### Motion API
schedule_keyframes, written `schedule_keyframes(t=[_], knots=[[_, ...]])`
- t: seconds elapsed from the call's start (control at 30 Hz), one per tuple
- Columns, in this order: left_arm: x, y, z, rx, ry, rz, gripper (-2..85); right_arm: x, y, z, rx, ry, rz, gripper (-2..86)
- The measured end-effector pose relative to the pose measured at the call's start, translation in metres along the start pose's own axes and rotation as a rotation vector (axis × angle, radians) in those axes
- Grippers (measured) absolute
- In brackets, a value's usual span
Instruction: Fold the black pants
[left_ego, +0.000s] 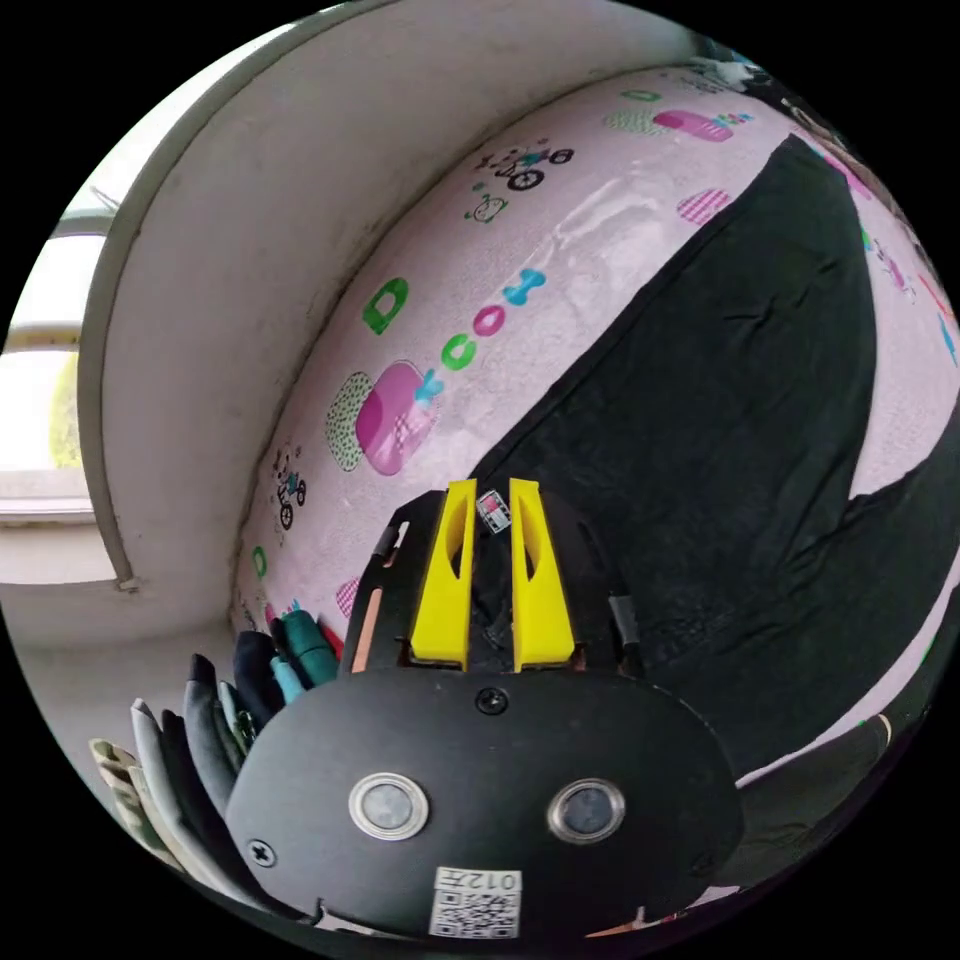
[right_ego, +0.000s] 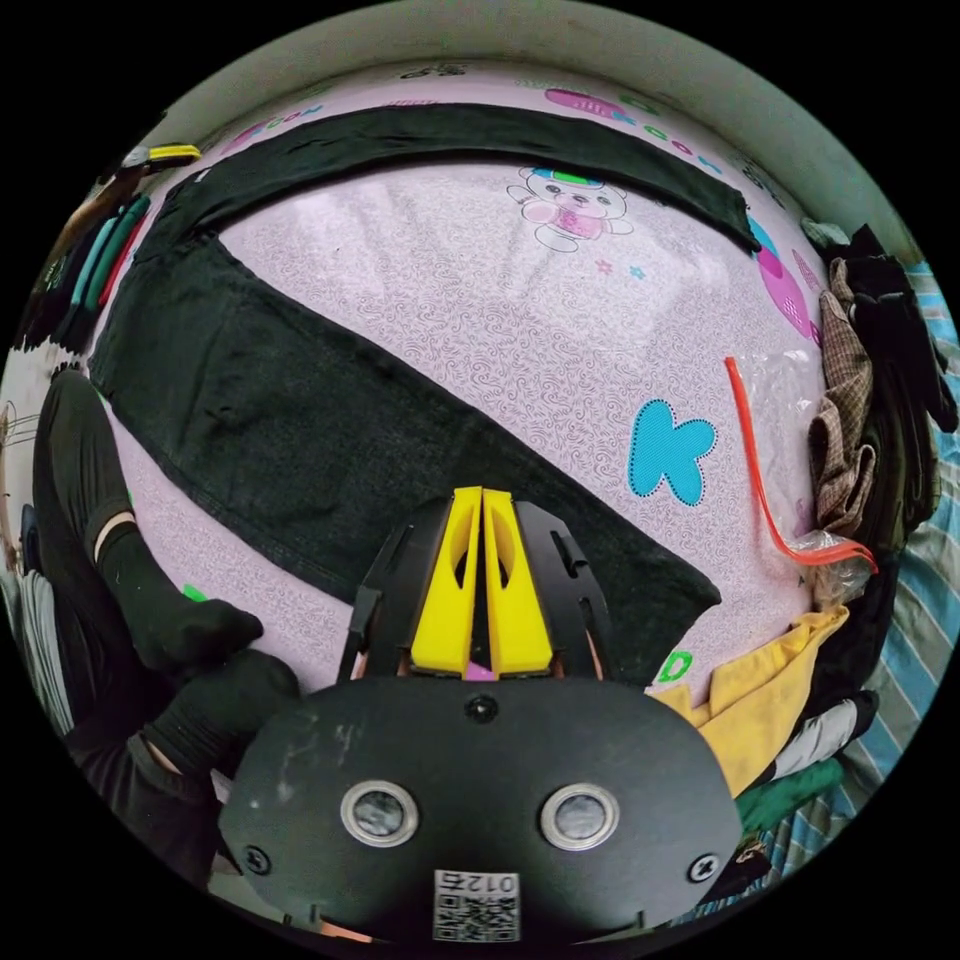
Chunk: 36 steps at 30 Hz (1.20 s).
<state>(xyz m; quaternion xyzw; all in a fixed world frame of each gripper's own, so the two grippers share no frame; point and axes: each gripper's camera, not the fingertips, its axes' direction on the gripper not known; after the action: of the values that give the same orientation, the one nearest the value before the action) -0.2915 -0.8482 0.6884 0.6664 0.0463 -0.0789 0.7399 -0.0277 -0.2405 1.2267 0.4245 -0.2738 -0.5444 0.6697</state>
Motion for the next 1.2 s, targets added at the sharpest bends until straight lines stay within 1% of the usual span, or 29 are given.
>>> schedule_keyframes(t=[0.1, 0.2, 0.27, 0.37, 0.43, 0.5, 0.57, 0.6, 0.67, 0.7, 0.77, 0.87, 1.1, 1.2], knots=[[-0.003, -0.024, 0.026, -0.054, 0.010, 0.051, 6.6, 0.002, -0.007, 0.006, -0.013, -0.018, -0.042, -0.8], [0.006, -0.050, 0.047, -0.089, 0.013, 0.137, 8.3, 0.014, -0.021, 0.008, -0.073, -0.093, -0.138, -0.8], [0.012, -0.063, 0.058, -0.119, -0.001, 0.187, 8.8, 0.036, -0.037, -0.004, -0.039, -0.140, -0.158, -0.8], [0.019, -0.080, 0.077, -0.186, -0.012, 0.270, 8.6, 0.073, -0.071, -0.022, 0.007, -0.140, -0.161, -0.7], [0.018, -0.089, 0.084, -0.206, 0.049, 0.309, 7.9, 0.098, -0.100, -0.034, 0.037, -0.139, -0.143, -0.6], [0.014, -0.095, 0.086, -0.217, 0.094, 0.324, 7.5, 0.126, -0.132, -0.048, 0.087, -0.146, -0.101, -0.5], [0.012, -0.099, 0.087, -0.212, 0.100, 0.337, 6.7, 0.166, -0.179, -0.064, 0.156, -0.149, 0.008, 0.1], [0.012, -0.101, 0.087, -0.211, 0.132, 0.343, 6.1, 0.177, -0.191, -0.067, 0.171, -0.153, 0.048, 0.3], [0.014, -0.102, 0.085, -0.204, 0.137, 0.355, 5.5, 0.221, -0.236, -0.071, 0.213, -0.195, 0.223, 2.6], [0.015, -0.104, 0.083, -0.202, 0.131, 0.358, 5.1, 0.231, -0.245, -0.070, 0.221, -0.207, 0.263, 3.4], [0.014, -0.107, 0.082, -0.208, 0.141, 0.340, 4.8, 0.265, -0.279, -0.068, 0.255, -0.233, 0.411, 6.1], [0.007, -0.111, 0.079, -0.216, 0.186, 0.312, 4.3, 0.296, -0.310, -0.065, 0.302, -0.231, 0.552, 6.6], [-0.009, -0.114, 0.064, -0.204, 0.283, 0.284, 3.6, 0.323, -0.367, -0.067, 0.325, -0.250, 0.645, 7.7], [-0.009, -0.113, 0.053, -0.201, 0.283, 0.285, 3.4, 0.317, -0.399, -0.063, 0.214, -0.177, 0.613, 8.0]])
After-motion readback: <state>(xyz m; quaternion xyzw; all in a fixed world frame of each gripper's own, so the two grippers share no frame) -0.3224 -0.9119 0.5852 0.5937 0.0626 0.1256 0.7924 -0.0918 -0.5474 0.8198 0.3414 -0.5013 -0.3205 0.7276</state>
